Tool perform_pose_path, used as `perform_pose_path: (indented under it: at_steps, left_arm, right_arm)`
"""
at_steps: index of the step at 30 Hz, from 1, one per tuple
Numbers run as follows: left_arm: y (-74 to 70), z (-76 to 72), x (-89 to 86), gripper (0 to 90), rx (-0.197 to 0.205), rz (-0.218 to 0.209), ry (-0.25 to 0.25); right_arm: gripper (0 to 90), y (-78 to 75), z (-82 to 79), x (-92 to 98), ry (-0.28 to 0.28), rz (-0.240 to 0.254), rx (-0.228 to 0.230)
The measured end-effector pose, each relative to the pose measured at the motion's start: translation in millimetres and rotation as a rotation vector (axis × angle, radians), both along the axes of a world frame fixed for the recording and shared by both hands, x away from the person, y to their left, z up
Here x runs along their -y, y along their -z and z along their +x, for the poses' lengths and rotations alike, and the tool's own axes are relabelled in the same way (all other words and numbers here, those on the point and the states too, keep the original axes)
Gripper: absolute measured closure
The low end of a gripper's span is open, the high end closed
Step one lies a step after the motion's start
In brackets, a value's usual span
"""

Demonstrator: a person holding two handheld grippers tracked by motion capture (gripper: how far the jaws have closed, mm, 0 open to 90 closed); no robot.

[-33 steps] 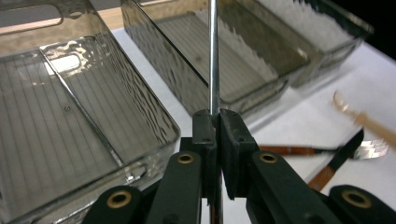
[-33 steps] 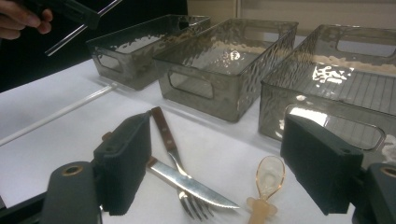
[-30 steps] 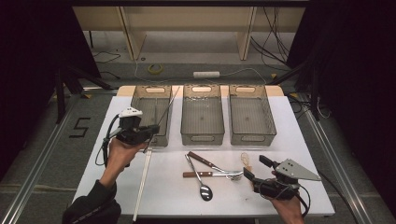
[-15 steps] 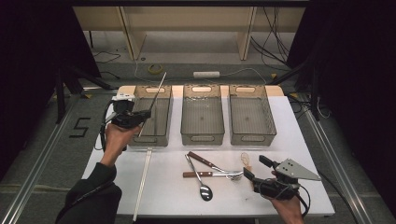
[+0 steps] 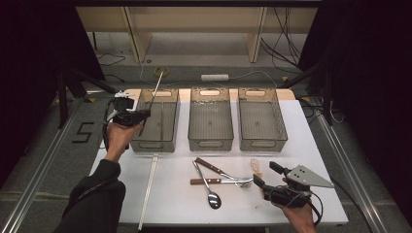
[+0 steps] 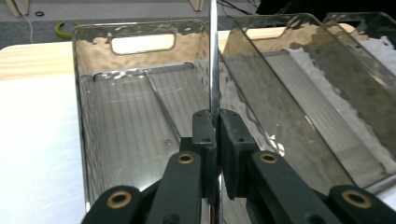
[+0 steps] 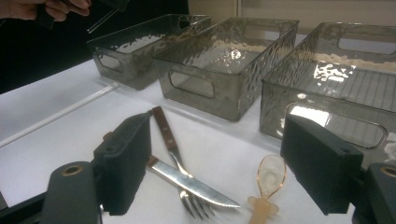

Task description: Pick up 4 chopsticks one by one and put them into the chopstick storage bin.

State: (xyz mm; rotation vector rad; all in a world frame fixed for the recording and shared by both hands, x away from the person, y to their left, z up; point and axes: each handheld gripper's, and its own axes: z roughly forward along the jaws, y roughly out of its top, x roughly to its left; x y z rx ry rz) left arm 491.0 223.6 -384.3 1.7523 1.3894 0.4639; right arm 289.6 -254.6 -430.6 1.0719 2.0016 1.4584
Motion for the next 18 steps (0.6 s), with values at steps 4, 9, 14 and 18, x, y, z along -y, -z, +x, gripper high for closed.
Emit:
perform_pose_path:
  at_steps: [4,9,14,18]
  left_arm:
    - [6.6,7.1,-0.6,84.6,-0.013,0.015,-0.014]
    - [10.5,13.7,-0.9,84.6,-0.020,0.023,-0.030]
    - [16.5,17.7,-1.5,84.6,-0.035,0.024,-0.043]
    - [22.8,19.6,-1.8,84.6,-0.049,0.015,-0.050]
  right_arm:
    - [25.6,0.1,0.1,-0.1,0.000,0.001,-0.001]
    - [25.6,0.1,0.0,0.1,-0.001,0.002,-0.001]
    - [25.6,0.1,0.1,0.0,-0.003,0.001,0.000]
    - [25.6,0.1,0.2,0.2,-0.002,0.004,0.000]
